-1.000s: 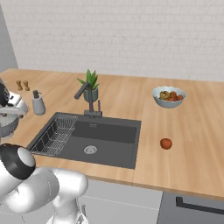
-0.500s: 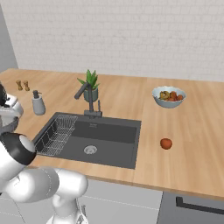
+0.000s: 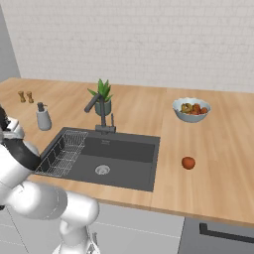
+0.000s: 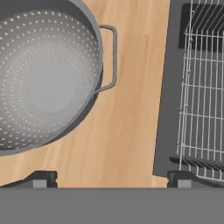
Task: Put the colander in the sink, put the orange in the colander, and turn on the sink faucet and pour water over the colander.
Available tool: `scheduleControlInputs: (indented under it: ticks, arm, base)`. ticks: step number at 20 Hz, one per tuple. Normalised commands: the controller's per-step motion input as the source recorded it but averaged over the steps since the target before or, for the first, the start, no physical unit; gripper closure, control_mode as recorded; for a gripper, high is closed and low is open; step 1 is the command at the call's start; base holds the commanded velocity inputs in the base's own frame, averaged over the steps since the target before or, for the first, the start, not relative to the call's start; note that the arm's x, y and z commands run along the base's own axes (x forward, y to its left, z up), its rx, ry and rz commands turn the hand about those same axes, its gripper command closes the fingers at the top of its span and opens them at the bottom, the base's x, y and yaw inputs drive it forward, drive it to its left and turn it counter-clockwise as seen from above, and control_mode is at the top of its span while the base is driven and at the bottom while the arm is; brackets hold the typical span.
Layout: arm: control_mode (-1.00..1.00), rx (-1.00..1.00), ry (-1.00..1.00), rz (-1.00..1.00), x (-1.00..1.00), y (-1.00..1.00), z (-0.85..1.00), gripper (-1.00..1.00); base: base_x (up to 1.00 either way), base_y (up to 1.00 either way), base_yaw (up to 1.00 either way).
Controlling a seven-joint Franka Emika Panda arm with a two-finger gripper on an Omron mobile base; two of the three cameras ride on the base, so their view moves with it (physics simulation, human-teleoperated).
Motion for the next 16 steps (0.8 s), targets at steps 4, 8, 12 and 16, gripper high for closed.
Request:
scheduleControlInputs:
  ticks: [4,8,12,16]
  arm:
    - [-1.0,0.01,0.0,0.0,0.3,0.24,0.0,-1.0]
    - [-1.0,0.0,0.0,0.0,0.35,0.13,0.0,-1.0]
    - [-1.0,0.0,0.0,0.0,0.23,0.04,0.0,-1.0]
    - [-1.0,0.0,0.0,0.0,0.07,0.0,-0.04,-1.0]
  base:
    - [0.0,0.0,0.0]
    - [0.0,0.0,0.0]
    - [0.0,0.0,0.0]
    - [0.0,0.0,0.0]
